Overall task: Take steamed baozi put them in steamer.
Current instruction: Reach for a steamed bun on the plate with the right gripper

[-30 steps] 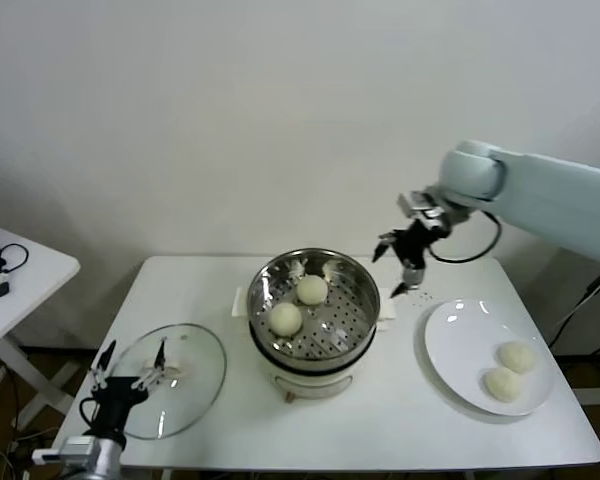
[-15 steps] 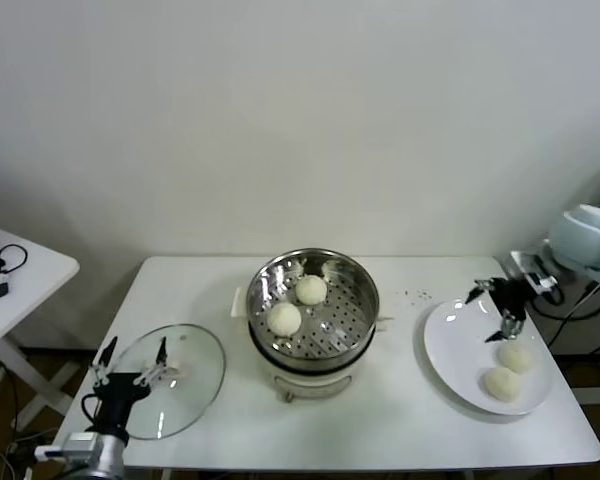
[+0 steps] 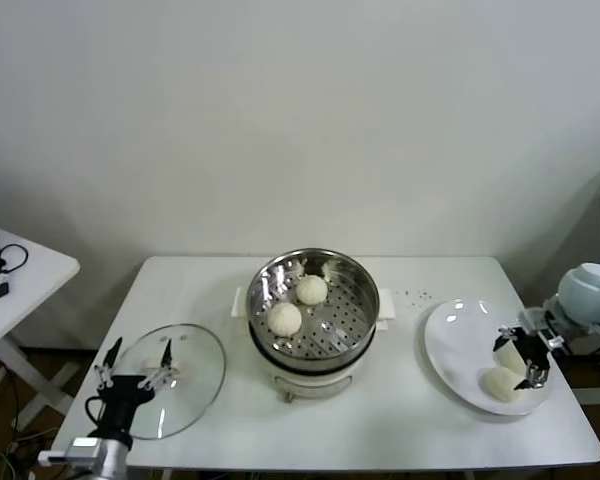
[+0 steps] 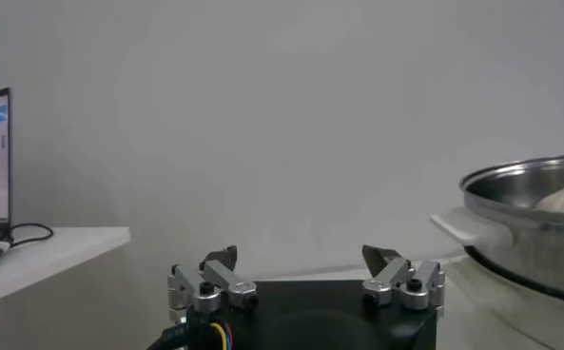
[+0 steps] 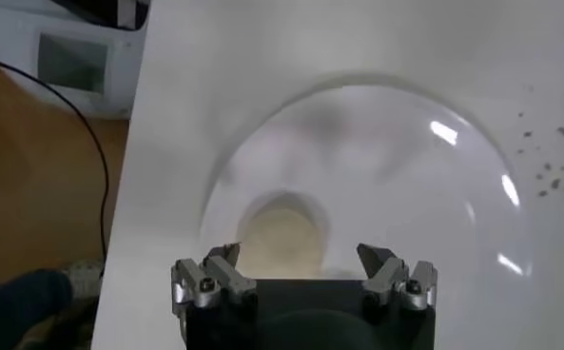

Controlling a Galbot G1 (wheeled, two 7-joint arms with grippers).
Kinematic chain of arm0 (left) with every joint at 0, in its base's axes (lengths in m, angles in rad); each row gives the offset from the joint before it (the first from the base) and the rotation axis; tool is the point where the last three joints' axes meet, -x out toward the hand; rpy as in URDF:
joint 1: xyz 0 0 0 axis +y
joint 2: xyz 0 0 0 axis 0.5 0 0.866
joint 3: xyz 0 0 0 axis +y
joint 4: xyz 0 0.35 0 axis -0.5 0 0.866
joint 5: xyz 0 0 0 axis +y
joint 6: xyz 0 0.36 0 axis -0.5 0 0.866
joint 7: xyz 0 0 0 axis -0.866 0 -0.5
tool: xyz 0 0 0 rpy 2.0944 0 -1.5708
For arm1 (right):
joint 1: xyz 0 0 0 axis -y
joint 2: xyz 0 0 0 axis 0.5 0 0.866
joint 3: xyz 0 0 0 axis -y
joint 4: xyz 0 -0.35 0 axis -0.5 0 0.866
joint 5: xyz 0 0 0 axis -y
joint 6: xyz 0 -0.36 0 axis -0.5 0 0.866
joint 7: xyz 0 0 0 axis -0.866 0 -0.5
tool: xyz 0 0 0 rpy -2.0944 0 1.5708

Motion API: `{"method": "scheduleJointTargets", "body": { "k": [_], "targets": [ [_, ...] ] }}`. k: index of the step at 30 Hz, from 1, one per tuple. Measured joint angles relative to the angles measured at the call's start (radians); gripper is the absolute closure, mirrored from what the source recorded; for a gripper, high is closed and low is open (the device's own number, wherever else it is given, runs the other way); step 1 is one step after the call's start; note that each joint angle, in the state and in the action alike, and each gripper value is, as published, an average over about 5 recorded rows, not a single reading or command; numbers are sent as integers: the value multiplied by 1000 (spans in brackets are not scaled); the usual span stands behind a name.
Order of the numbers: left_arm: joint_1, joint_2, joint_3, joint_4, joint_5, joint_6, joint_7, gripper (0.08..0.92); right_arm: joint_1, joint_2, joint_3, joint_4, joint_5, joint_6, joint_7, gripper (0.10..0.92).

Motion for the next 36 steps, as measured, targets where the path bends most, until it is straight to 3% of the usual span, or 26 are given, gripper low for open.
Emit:
{"method": "scheduleJointTargets", "body": {
  "k": [24, 30, 36],
  "targets": [
    [-5, -5, -1, 17, 16, -2, 1, 177, -108, 79, 72, -93, -78, -6, 1, 209],
    [-5, -6, -1, 18, 17, -2, -1, 177, -109, 85, 74, -98, -79, -7, 2, 309],
    [-4, -6, -1, 17, 17, -2, -1, 177, -105, 84, 75, -94, -74, -9, 4, 350]
  ]
}}
